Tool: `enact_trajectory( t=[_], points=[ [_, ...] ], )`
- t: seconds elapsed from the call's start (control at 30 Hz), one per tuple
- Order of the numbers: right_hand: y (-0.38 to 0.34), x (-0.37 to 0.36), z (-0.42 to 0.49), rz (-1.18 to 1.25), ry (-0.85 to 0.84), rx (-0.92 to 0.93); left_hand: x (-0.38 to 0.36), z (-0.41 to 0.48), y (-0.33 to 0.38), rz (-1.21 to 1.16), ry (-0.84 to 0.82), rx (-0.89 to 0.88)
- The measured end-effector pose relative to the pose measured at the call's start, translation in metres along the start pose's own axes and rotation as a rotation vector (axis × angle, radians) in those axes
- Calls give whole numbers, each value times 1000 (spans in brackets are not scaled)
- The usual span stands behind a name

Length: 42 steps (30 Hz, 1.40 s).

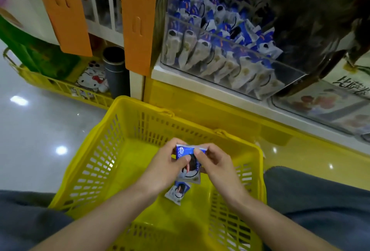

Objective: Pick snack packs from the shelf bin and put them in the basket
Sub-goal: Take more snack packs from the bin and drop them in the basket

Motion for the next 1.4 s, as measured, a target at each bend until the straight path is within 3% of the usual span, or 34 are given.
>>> enact_trajectory(
  t=[0.17,0.4,0.6,0.7,0.8,0.97,1.07,1.17,1.3,1.4],
  points=[
    [8,-4,1,-111,41,85,0,-2,-19,-15,30,84],
    [40,-16,-1,-155,1,-22,3,-4,-42,-17,92,189],
    [36,-13,-2,-506,51,156,-1,-9,-56,-119,74,295],
    [38,-6,-3,-394,124,112,-3,-13,-55,-175,14,313],
    [53,0,-2,-67,156,-139,0,-20,-58,-100,-57,322],
    [63,-9,-8,275,51,-376,22,-25,-50,-147,125,236],
    [61,-18,-11,94,-64,-325,40,-30,-48,-180,234,201],
    [56,-30,-18,-148,-156,-198,49,-38,-44,-51,247,150],
    [50,-40,-25,-110,-270,-174,42,-50,-39,28,167,100],
    [47,-38,-28,-36,-239,-179,40,-54,-40,-73,186,125]
  ],
)
Point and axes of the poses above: each hand's wrist, its own z-axis towards the middle knuckle, its own x-axis out of the back of the hand, y = z × x, the point moved 6 cm from there along z, towards the middle knuckle, and after that the axes turned 5 degrees about -x, right-handed, at the moved point
